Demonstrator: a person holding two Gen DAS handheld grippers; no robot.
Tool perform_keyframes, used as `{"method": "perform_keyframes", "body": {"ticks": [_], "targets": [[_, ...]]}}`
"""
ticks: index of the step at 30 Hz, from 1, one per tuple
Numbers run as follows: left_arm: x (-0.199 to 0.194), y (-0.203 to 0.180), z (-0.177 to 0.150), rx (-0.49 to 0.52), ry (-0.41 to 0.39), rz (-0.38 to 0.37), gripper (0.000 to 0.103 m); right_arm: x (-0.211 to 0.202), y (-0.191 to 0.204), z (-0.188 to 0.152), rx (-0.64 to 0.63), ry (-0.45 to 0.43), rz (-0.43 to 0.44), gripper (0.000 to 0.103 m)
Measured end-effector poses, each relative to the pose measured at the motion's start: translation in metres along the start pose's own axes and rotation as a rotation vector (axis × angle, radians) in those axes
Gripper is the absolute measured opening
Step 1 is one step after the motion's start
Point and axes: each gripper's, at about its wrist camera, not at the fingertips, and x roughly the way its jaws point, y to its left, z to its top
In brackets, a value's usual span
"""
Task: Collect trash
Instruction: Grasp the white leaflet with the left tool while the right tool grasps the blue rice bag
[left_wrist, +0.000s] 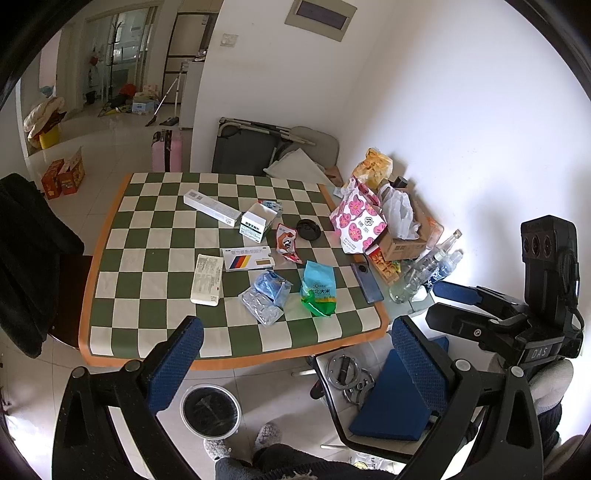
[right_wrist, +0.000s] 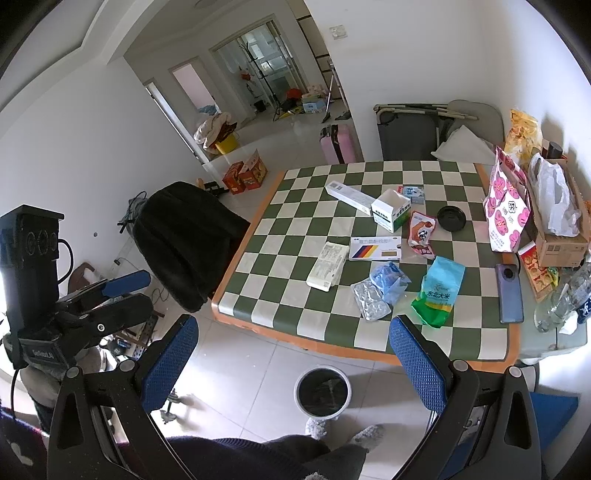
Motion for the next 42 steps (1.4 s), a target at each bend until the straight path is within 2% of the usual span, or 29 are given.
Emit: {"method": "perform_keyframes", "body": {"ticks": [7, 11, 14, 16, 19, 21, 24, 29, 32, 37, 42], "targets": [[-0.001, 0.014, 0.008, 0.012, 0.002, -0.02, 0.103, 0.004, 0.006, 0.002, 0.009, -0.006, -0.002, 0.103], [0.004, 0.027, 0.015, 0.02, 0.011, -0.018, 0.103, 0.012, 0.011, 0.005, 0.062, -0.027, -0.008, 0.103], [0.018, 0.041, 0.019, 0.035, 0.018, 0.051, 0.103, 0.022, 0.008, 0.006, 0.12, -0.042, -0.074, 0.103], [0.034, 0.051, 0.02, 0.059, 0.014, 0.15, 0.103, 0.03, -0.001, 0.003, 0.16, -0.059, -0.15, 0.103], [0.078, 0.072, 0.023, 0.073, 0.038, 0.312, 0.103, 0.054, -0.035, 0.0, 0.276, -0.033, -0.256, 0.103], [0.11, 0.086, 0.023, 0.056, 0.069, 0.389, 0.103, 0.076, -0.066, -0.001, 0.343, 0.006, -0.329, 0.103], [0.167, 0.108, 0.021, 0.016, 0.155, 0.449, 0.103, 0.117, -0.12, 0.0, 0.423, 0.069, -0.436, 0.103], [0.27, 0.143, 0.023, -0.038, 0.334, 0.5, 0.103, 0.203, -0.228, -0.007, 0.58, 0.193, -0.495, 0.103], [0.323, 0.16, 0.022, -0.059, 0.434, 0.526, 0.103, 0.252, -0.273, -0.008, 0.627, 0.275, -0.493, 0.103], [0.4, 0.189, 0.021, -0.094, 0.564, 0.507, 0.103, 0.322, -0.305, -0.002, 0.596, 0.385, -0.523, 0.103], [0.453, 0.211, 0.015, -0.143, 0.66, 0.466, 0.103, 0.366, -0.312, 0.0, 0.56, 0.469, -0.528, 0.103]]}}
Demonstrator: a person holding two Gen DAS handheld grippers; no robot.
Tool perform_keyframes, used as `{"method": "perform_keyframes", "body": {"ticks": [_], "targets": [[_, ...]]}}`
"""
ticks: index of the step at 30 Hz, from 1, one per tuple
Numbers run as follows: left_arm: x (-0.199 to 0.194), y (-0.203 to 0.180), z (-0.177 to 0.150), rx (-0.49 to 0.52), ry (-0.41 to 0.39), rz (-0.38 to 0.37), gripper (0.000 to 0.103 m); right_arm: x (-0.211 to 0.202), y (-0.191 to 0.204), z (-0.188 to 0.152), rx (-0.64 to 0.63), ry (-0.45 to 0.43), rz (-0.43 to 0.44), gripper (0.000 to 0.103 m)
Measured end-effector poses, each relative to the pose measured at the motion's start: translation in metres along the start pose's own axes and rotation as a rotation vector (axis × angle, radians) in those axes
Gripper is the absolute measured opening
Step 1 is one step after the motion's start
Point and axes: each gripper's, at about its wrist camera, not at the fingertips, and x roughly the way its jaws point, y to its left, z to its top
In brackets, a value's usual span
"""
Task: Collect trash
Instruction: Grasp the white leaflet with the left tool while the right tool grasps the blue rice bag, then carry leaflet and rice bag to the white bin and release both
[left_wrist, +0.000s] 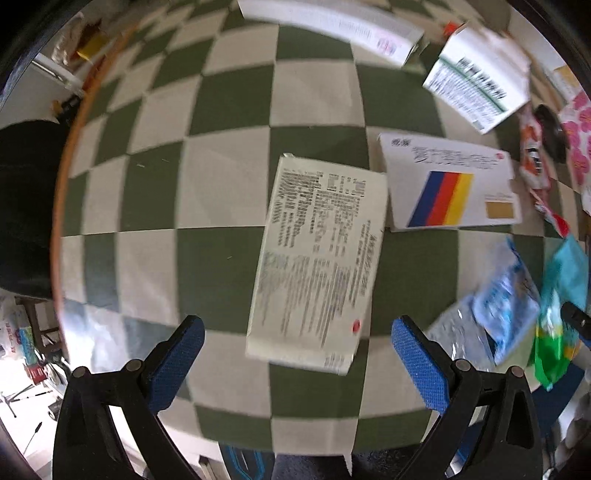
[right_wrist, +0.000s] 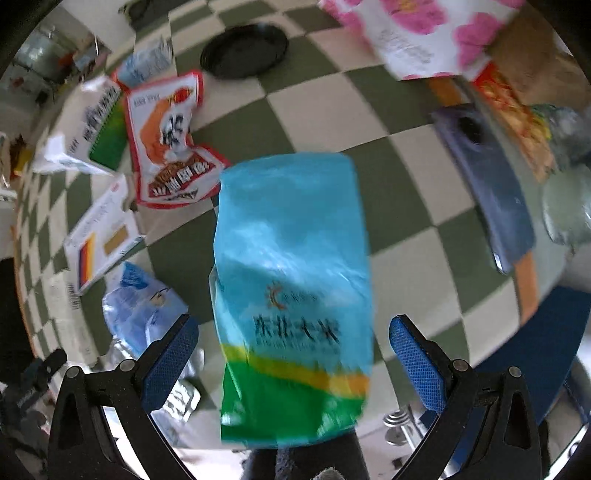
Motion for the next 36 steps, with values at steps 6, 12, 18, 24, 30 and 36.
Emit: {"method": "perform_keyframes", "body": {"ticks": [6, 12, 18, 24, 30, 36], "targets": [[0.021, -0.005, 0.012, -0.002, 0.023, -0.015, 0.079, 0.027, 0.015, 0.005, -0.042, 0.043, -0.032, 0.103], [0.018, -0.006, 0.007, -0.021, -0.01, -0.032, 0.074, 0.032, 0.018, 0.006, -0.054, 0.02, -0.031, 0.09], [-0.006, -0.01, -0.01, -0.03, -0.067, -0.012, 0.074, 0.018, 0.014, 0.006, -0.072, -0.014, -0.01, 0.085], [-0.048, -0.012, -0.046, -0.025, -0.142, -0.015, 0.073, -0.021, 0.013, -0.021, -0.093, -0.077, 0.026, 0.085], [-0.035, -0.019, -0.072, 0.019, -0.075, -0.09, 0.075, -0.06, -0.004, -0.059, -0.128, -0.117, 0.028, 0.085], [-0.009, -0.028, -0.065, 0.029, -0.006, -0.084, 0.074, -0.043, -0.002, -0.068, -0.1, -0.086, 0.004, 0.086]]}}
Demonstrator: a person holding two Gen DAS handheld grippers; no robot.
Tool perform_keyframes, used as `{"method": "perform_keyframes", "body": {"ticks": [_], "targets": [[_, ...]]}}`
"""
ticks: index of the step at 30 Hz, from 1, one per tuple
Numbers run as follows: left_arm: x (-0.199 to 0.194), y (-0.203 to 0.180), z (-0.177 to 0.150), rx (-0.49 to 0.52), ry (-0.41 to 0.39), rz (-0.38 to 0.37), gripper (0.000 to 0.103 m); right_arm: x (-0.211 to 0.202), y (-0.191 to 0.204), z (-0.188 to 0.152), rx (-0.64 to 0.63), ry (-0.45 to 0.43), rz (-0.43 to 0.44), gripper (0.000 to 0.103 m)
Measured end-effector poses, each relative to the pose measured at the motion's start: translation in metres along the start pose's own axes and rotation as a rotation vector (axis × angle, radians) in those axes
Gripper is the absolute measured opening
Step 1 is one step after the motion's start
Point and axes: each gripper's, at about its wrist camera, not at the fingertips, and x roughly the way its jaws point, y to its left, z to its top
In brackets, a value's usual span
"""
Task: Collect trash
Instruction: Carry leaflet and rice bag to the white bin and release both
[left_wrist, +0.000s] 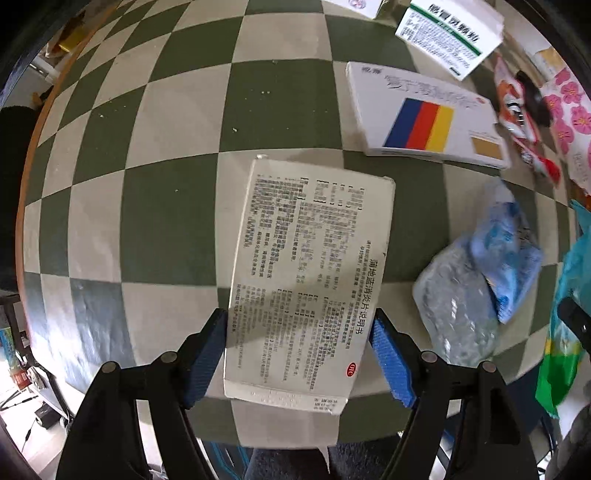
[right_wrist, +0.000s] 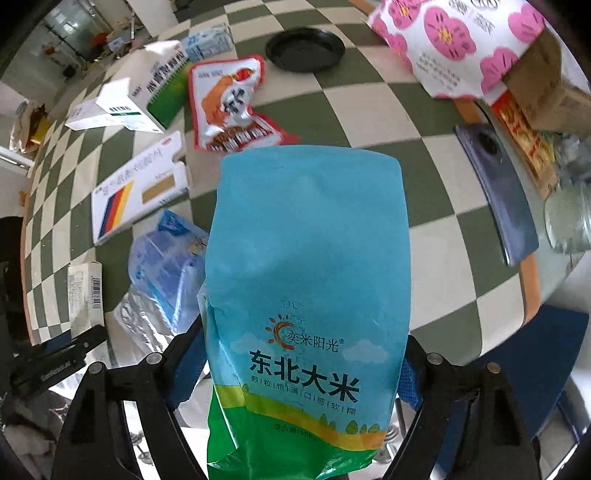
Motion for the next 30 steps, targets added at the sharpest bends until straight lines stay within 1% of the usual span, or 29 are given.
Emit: {"method": "perform_keyframes", "body": {"ticks": [2, 6, 9, 11, 14, 15, 17, 18, 19, 20, 21, 22, 23, 24, 25, 26, 27, 28, 29, 30], "targets": [[-0.003, -0.005, 0.004, -0.005, -0.012, 0.014, 0.075, 0.002, 0.0, -0.001, -0.005, -0.001, -0.014, 0.086], [-0.005, -0.01, 0.009, -0.005, -0.059, 0.024, 0.073, 0.003, -0.001, 0.0, -0.015, -0.004, -0.018, 0.086], [-0.009, -0.007, 0.007, -0.005, -0.083, 0.018, 0.073, -0.002, -0.001, -0.003, -0.021, -0.023, -0.009, 0.086], [-0.026, -0.006, -0.002, 0.0, -0.12, 0.031, 0.073, -0.004, 0.002, 0.001, -0.026, -0.03, -0.002, 0.086], [-0.049, 0.001, -0.02, 0.004, -0.175, 0.034, 0.073, -0.018, 0.002, -0.013, -0.027, -0.05, 0.029, 0.085], [-0.057, 0.01, -0.026, 0.008, -0.194, 0.032, 0.073, -0.023, 0.004, -0.02, -0.028, -0.059, 0.037, 0.085], [-0.081, 0.018, -0.046, 0.016, -0.248, 0.032, 0.073, -0.03, 0.013, -0.032, -0.031, -0.082, 0.055, 0.085], [-0.081, 0.011, -0.053, 0.02, -0.269, 0.033, 0.073, -0.039, 0.016, -0.043, -0.033, -0.094, 0.07, 0.085], [-0.084, 0.009, -0.071, 0.024, -0.292, 0.033, 0.073, -0.044, 0.022, -0.054, -0.036, -0.106, 0.08, 0.085], [-0.097, 0.014, -0.087, 0.027, -0.323, 0.027, 0.073, -0.049, 0.027, -0.064, -0.039, -0.117, 0.087, 0.085], [-0.083, 0.022, -0.077, 0.03, -0.341, 0.021, 0.073, -0.059, 0.034, -0.079, -0.047, -0.131, 0.098, 0.085], [-0.081, 0.037, -0.081, 0.032, -0.359, 0.015, 0.073, -0.063, 0.038, -0.091, -0.053, -0.142, 0.103, 0.085], [-0.084, 0.046, -0.093, 0.033, -0.378, 0.008, 0.073, -0.07, 0.046, -0.108, -0.059, -0.152, 0.106, 0.085], [-0.091, 0.047, -0.109, 0.035, -0.395, 0.0, 0.073, -0.072, 0.053, -0.12, -0.061, -0.158, 0.11, 0.085], [-0.091, 0.054, -0.115, 0.036, -0.401, -0.007, 0.073, -0.075, 0.061, -0.137, -0.064, -0.16, 0.117, 0.085], [-0.098, 0.054, -0.137, 0.036, -0.404, -0.02, 0.073, -0.077, 0.067, -0.155, -0.067, -0.157, 0.12, 0.085], [-0.094, 0.069, -0.145, 0.038, -0.399, -0.032, 0.073, -0.076, 0.071, -0.171, -0.066, -0.151, 0.122, 0.085], [-0.083, 0.086, -0.14, 0.037, -0.388, -0.044, 0.073, -0.075, 0.076, -0.193, -0.062, -0.136, 0.132, 0.085], [-0.081, 0.087, -0.16, 0.033, -0.368, -0.061, 0.073, -0.07, 0.079, -0.209, -0.055, -0.118, 0.143, 0.085], [-0.057, 0.105, -0.139, 0.032, -0.345, -0.077, 0.073, -0.064, 0.079, -0.221, -0.048, -0.1, 0.153, 0.085]]}}
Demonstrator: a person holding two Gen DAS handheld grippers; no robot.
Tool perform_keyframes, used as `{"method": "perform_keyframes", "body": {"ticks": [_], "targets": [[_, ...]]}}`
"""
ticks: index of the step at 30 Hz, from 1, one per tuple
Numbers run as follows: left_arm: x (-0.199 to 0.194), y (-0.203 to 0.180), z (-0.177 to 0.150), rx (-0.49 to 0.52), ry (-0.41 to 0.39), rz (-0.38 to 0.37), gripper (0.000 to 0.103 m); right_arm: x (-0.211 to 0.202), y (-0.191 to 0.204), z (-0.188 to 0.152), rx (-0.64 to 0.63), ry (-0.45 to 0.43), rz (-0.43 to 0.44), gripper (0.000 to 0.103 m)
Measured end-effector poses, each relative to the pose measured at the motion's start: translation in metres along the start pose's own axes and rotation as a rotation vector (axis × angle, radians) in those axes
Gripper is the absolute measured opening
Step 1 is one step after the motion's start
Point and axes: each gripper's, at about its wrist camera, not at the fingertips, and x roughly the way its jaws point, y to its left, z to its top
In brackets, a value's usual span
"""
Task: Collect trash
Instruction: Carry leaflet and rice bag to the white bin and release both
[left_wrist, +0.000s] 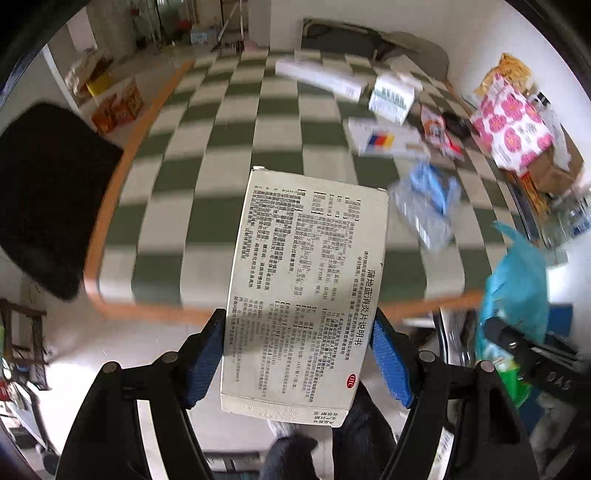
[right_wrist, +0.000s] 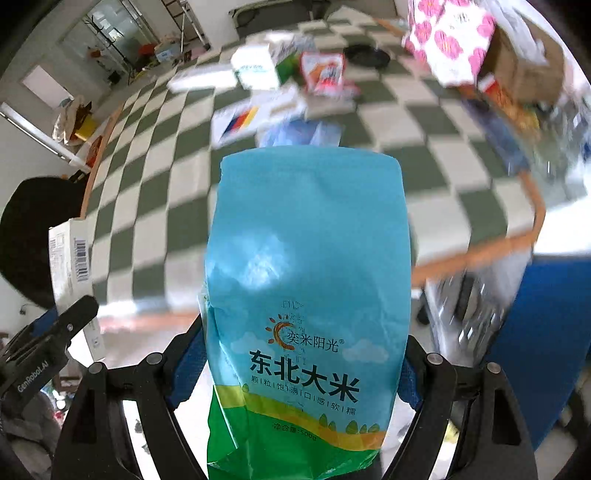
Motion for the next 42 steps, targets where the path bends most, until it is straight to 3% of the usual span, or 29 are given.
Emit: {"method": "perform_keyframes", "body": {"ticks": [1, 7, 12, 17, 20, 21, 22, 23, 29, 33, 37, 42], "targets": [[0.024, 0.02, 0.001, -0.007, 0.027, -0.012, 0.073, 0.008, 0.002, -0.02, 0.007, 0.03, 0.019, 0.085], [0.096, 0.046, -0.07, -0.093, 0.224, -0.074, 0.073, 0.093, -0.001, -0.094, 0.01, 0.207, 0.049, 0.086], [0.215, 0.076, -0.113, -0.213, 0.381, -0.122, 0.073, 0.205, -0.008, -0.142, 0.012, 0.344, 0.073, 0.086], [0.33, 0.087, -0.138, -0.238, 0.486, -0.171, 0.074, 0.324, -0.014, -0.174, 0.009, 0.436, 0.095, 0.087], [0.372, 0.092, -0.149, -0.247, 0.526, -0.181, 0.076, 0.386, -0.016, -0.187, 0.022, 0.482, 0.127, 0.088], [0.385, 0.095, -0.154, -0.243, 0.529, -0.169, 0.084, 0.407, -0.015, -0.191, 0.022, 0.495, 0.135, 0.089], [0.392, 0.098, -0.157, -0.24, 0.526, -0.154, 0.098, 0.422, -0.015, -0.195, 0.022, 0.503, 0.143, 0.091], [0.4, 0.1, -0.16, -0.216, 0.462, -0.144, 0.103, 0.439, -0.014, -0.198, 0.013, 0.512, 0.155, 0.101], [0.416, 0.114, -0.178, -0.202, 0.392, -0.02, 0.103, 0.486, -0.009, -0.208, -0.045, 0.496, 0.08, 0.103], [0.404, 0.117, -0.186, -0.146, 0.348, 0.089, 0.103, 0.482, -0.011, -0.201, -0.107, 0.461, -0.028, 0.103], [0.383, 0.109, -0.189, -0.117, 0.341, 0.126, 0.103, 0.465, -0.013, -0.19, -0.149, 0.427, -0.139, 0.103], [0.351, 0.104, -0.188, -0.092, 0.338, 0.142, 0.103, 0.424, -0.019, -0.181, -0.163, 0.406, -0.17, 0.103]]}}
